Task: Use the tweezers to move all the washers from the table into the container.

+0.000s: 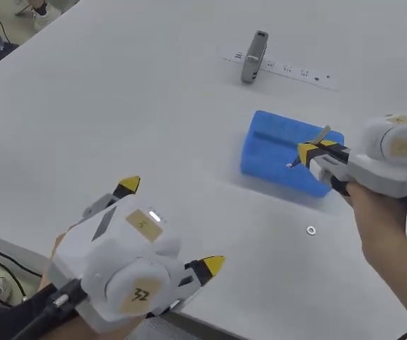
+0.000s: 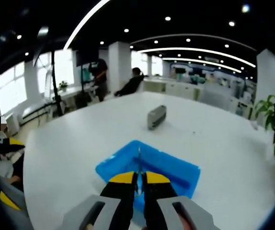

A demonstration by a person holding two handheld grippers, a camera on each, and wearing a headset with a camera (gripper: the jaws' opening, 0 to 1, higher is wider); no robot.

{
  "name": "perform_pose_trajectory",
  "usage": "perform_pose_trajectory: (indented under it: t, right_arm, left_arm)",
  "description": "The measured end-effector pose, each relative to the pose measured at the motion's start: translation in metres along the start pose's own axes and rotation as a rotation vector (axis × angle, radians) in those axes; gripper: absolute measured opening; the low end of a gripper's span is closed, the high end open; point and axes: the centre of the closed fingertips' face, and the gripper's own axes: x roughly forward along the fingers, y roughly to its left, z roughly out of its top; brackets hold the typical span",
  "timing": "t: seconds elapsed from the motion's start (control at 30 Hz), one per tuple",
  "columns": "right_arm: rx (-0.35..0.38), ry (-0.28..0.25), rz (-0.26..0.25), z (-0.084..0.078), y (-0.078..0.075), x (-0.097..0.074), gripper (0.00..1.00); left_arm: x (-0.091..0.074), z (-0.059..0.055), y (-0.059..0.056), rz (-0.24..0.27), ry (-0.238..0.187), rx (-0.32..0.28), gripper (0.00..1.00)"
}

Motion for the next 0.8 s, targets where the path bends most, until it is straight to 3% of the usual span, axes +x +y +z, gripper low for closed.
perform_pose_trajectory:
  t: [0.6,0.63,0.8]
  right_arm:
    - [-0.03,0.061,0.029,-0.025,0.005,0.014,0.03]
    - [-0.029,0.044,0.028,-0.023,0.005,0.014,0.03]
    - [-0.011,0.054,0.029,-0.023,0.005,0.013,0.04]
  left_arm:
    - [0.001,-0.004,0.0,0.005,0.019,0.01,0.93]
    - [0.001,-0.004,0.0,0.005,0.02,0.01,0.93]
    - [0.001,-0.004,0.0,0.002,0.023,0.012,0.93]
